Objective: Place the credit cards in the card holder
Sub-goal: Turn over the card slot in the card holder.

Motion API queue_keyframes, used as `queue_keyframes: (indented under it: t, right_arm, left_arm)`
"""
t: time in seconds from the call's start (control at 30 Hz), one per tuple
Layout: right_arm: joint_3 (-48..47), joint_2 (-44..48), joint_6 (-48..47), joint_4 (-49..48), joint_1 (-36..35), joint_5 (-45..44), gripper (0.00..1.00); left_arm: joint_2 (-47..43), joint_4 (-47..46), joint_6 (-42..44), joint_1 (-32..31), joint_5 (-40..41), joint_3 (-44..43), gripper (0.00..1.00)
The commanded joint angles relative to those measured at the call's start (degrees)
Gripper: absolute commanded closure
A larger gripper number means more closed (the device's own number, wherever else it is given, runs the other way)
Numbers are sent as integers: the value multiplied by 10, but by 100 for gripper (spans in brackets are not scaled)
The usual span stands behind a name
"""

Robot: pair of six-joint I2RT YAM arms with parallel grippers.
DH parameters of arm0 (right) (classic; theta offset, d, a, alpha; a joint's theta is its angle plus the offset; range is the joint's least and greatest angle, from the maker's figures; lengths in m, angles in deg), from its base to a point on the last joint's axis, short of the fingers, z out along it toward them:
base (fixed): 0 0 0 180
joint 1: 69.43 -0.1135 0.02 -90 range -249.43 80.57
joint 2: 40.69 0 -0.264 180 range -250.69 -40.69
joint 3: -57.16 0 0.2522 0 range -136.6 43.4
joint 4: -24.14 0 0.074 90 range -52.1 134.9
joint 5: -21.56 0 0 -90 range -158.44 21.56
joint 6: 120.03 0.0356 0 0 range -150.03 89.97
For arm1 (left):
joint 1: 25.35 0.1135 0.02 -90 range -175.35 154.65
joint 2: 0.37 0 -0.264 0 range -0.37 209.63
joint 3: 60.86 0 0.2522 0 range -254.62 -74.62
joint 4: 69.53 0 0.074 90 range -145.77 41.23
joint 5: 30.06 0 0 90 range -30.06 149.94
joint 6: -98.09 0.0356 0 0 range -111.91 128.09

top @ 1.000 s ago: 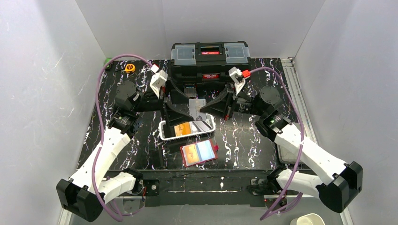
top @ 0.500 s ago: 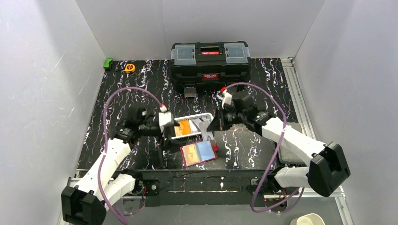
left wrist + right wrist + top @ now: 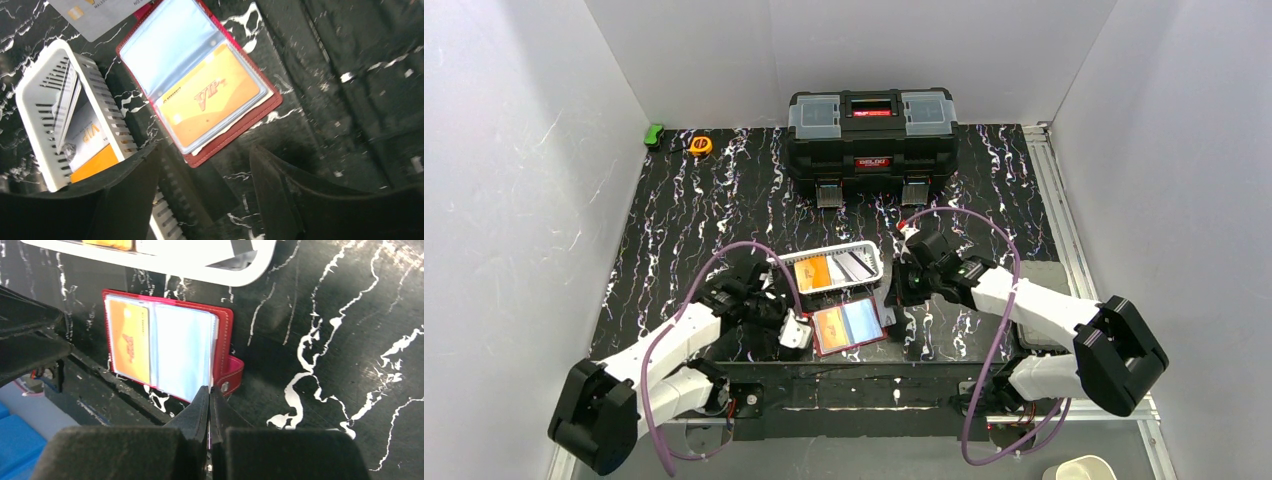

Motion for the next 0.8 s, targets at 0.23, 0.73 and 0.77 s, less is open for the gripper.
queue_keyframes:
  t: [0.23,0.73,0.77]
  right_arm:
    - [51,23,29,-72,-2,-24,99]
    - [83,74,40,-89,8,-11,99]
    - [88,75,41,-97,9,-6,99]
  left_arm:
    - [67,-88,79,-40,42,19,44]
    - [77,-90,155,-54,59,50,55]
    - [79,-92,157,-55,59,50,55]
